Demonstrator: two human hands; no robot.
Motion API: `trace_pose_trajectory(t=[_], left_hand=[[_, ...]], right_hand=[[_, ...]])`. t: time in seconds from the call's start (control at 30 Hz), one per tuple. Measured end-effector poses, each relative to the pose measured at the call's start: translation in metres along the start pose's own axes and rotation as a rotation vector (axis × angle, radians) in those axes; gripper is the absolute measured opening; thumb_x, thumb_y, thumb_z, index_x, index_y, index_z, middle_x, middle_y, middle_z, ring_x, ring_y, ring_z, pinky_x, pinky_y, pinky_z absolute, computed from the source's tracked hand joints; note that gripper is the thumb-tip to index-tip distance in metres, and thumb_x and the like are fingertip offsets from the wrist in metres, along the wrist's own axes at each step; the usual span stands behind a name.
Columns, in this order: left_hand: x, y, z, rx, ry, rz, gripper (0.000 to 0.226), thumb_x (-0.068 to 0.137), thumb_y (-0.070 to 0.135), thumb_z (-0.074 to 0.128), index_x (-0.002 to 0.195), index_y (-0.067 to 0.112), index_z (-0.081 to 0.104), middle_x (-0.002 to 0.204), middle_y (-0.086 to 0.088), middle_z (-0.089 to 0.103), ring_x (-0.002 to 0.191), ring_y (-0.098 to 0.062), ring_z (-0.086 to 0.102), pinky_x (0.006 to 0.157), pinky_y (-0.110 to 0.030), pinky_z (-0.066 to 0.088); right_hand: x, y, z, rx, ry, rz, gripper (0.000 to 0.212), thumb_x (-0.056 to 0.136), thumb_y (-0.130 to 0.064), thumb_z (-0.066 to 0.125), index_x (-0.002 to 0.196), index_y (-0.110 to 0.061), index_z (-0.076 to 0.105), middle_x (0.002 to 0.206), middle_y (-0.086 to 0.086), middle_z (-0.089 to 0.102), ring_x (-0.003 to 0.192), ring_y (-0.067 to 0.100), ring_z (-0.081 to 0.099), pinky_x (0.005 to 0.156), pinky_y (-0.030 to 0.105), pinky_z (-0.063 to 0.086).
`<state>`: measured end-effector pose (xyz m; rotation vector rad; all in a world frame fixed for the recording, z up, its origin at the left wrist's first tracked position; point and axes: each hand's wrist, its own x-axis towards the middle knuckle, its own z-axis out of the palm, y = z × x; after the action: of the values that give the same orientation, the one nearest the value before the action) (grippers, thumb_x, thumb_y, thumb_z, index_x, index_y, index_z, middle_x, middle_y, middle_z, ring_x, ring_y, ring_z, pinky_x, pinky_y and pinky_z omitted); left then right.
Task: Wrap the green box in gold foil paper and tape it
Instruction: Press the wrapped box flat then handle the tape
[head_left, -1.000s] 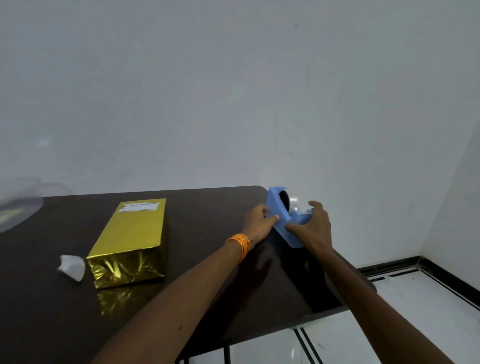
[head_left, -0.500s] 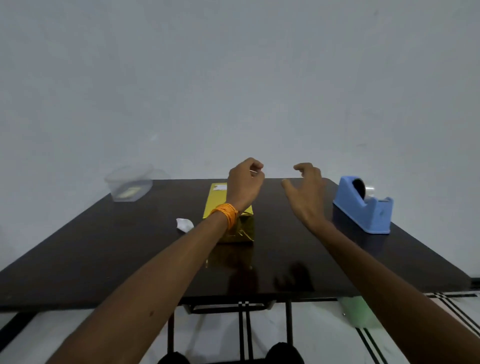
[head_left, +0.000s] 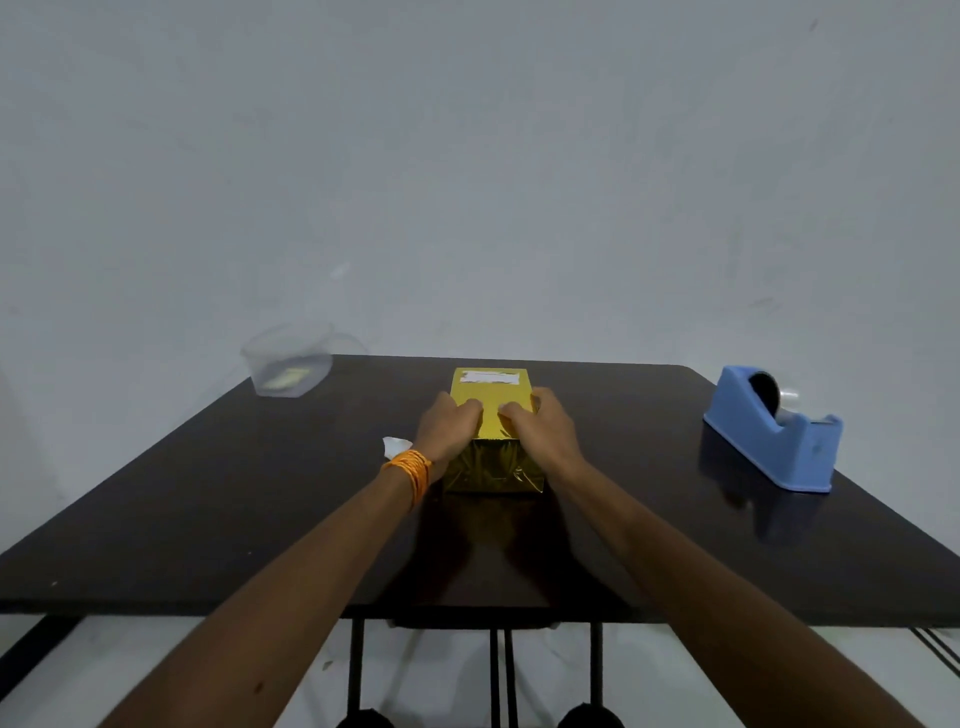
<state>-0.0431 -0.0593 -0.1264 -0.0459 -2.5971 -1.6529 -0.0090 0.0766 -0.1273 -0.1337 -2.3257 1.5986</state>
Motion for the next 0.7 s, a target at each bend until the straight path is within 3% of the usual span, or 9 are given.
trace_pose_trajectory(t=[0.17, 0.3, 0.53, 0.7], left_hand=[[0.033, -0.001, 0.006, 0.013, 0.002, -0.002, 0.040, 0.095, 0.033, 0.046, 0.123, 0.004, 0.048, 0.118, -0.013, 0.056, 0.096, -0.023, 0.053, 0.072, -0.033, 0.039], [0.072, -0.006, 0.015, 0.043, 0.020, -0.005, 0.052, 0.096, 0.035, 0.045, 0.136, 0.001, 0.041, 0.130, -0.016, 0.052, 0.108, -0.029, 0.054, 0.075, -0.034, 0.038], [0.142, -0.014, 0.021, 0.059, 0.041, 0.015, 0.045, 0.097, 0.035, 0.045, 0.131, 0.006, 0.044, 0.114, -0.008, 0.057, 0.091, -0.018, 0.055, 0.063, -0.030, 0.040], [0.158, -0.009, 0.016, 0.038, 0.024, -0.013, 0.034, 0.098, 0.035, 0.046, 0.123, 0.013, 0.046, 0.111, -0.004, 0.058, 0.098, -0.022, 0.059, 0.084, -0.042, 0.052]], right_hand=[[0.034, 0.008, 0.010, 0.017, 0.012, 0.028, 0.028, 0.092, -0.033, 0.060, 0.115, -0.017, 0.056, 0.106, -0.003, 0.061, 0.092, 0.013, 0.058, 0.070, 0.029, 0.046], [0.074, 0.019, 0.023, 0.022, 0.041, 0.043, 0.025, 0.086, -0.035, 0.060, 0.104, -0.017, 0.062, 0.101, -0.002, 0.066, 0.091, 0.016, 0.063, 0.076, 0.036, 0.051], [0.140, 0.033, 0.044, 0.038, 0.054, 0.033, 0.024, 0.086, -0.035, 0.060, 0.105, -0.019, 0.063, 0.097, -0.008, 0.066, 0.090, 0.012, 0.064, 0.075, 0.032, 0.052], [0.162, 0.030, 0.052, 0.030, 0.041, 0.045, 0.020, 0.088, -0.033, 0.061, 0.106, -0.030, 0.052, 0.100, -0.011, 0.063, 0.091, 0.010, 0.063, 0.079, 0.033, 0.055]])
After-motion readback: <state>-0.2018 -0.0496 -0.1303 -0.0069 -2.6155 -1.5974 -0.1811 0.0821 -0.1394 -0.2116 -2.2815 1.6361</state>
